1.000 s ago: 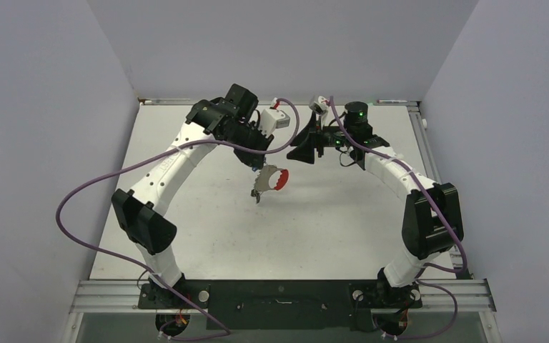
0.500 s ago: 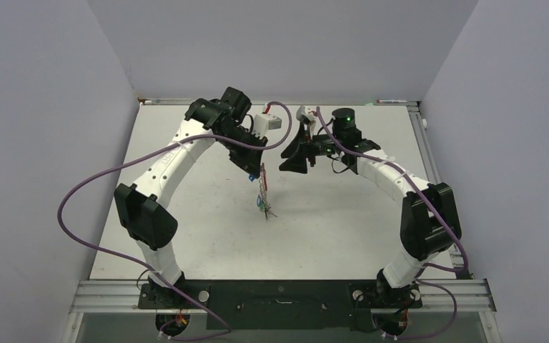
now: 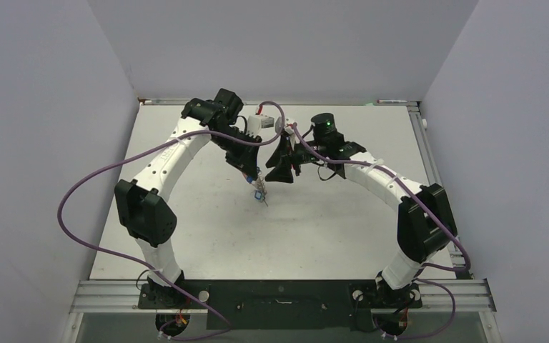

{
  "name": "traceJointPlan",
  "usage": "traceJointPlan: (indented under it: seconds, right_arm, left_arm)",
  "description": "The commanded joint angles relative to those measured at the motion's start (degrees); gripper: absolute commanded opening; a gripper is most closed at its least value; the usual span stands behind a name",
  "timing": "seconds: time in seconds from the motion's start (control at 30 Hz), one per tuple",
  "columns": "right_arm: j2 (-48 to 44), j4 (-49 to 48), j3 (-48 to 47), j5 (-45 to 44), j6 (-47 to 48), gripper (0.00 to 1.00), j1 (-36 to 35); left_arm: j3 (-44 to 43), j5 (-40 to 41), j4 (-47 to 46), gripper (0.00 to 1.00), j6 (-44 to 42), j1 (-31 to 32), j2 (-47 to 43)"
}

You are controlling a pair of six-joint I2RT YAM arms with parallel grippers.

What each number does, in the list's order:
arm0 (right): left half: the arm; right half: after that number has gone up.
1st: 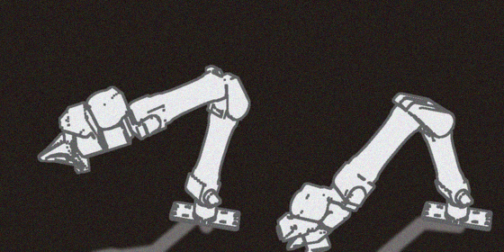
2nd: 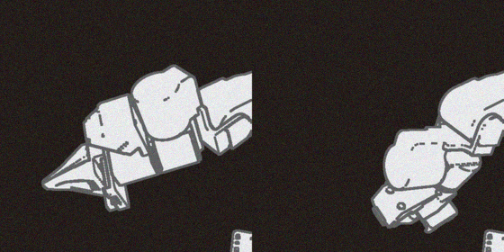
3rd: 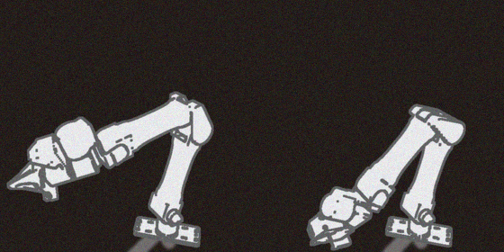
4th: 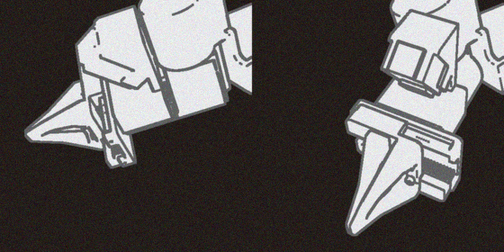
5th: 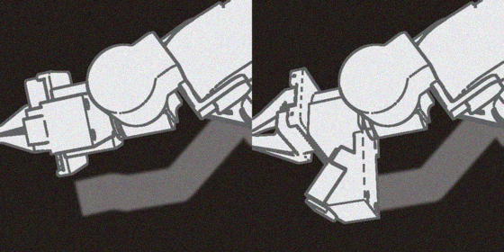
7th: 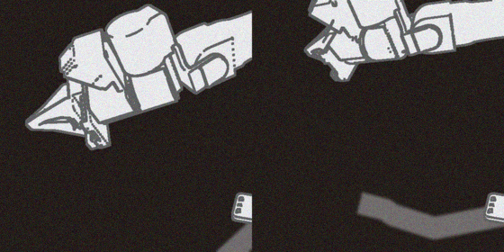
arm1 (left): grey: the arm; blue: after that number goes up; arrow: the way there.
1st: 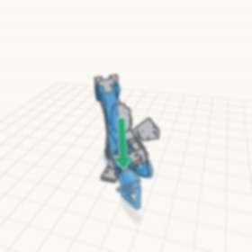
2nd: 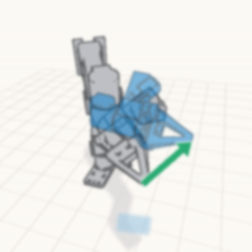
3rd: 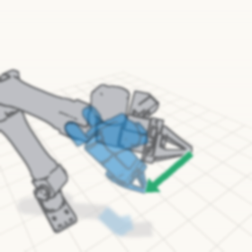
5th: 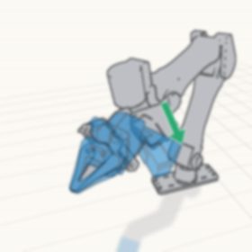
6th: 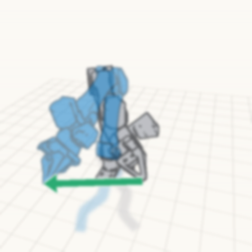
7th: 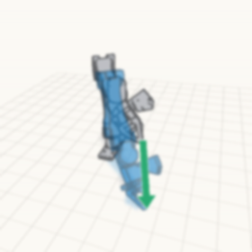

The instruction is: Remove the keys from the keyring

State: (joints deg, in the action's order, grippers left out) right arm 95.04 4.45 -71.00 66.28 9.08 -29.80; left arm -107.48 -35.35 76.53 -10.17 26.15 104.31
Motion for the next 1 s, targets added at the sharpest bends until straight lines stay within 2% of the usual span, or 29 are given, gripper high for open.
traceJointPlan:
  seconds: [0.0, 0.23, 0.6, 0.83, 0.97]
  right_arm:
    - [-0.5, 4.9, -4.7, -3.0, 9.3, 0.52, -1.1]
    - [0.3, 8.0, -6.6, -3.2, 15.3, 0.52, -1.3]
    - [1.6, 11.5, -8.8, 2.0, 19.9, 0.5, -1.5]
    - [1.8, 9.0, -7.9, 0.4, 18.0, 0.5, -1.5]
    - [2.6, 7.5, -8.8, 0.2, 15.8, 0.46, -1.5]
  left_arm:
    - [-0.5, -4.3, 0.1, 0.0, -0.6, 0.0, -0.8]
    - [-2.1, -7.0, 1.6, 0.0, -1.9, 0.0, 0.2]
    - [-6.5, -8.1, 2.6, 0.0, -1.9, -0.6, 3.5]
    - [-8.3, -9.1, 2.4, 0.0, -1.3, -0.8, 4.5]
    - [-8.6, -9.3, 2.2, 0.0, -1.1, -0.8, 4.8]
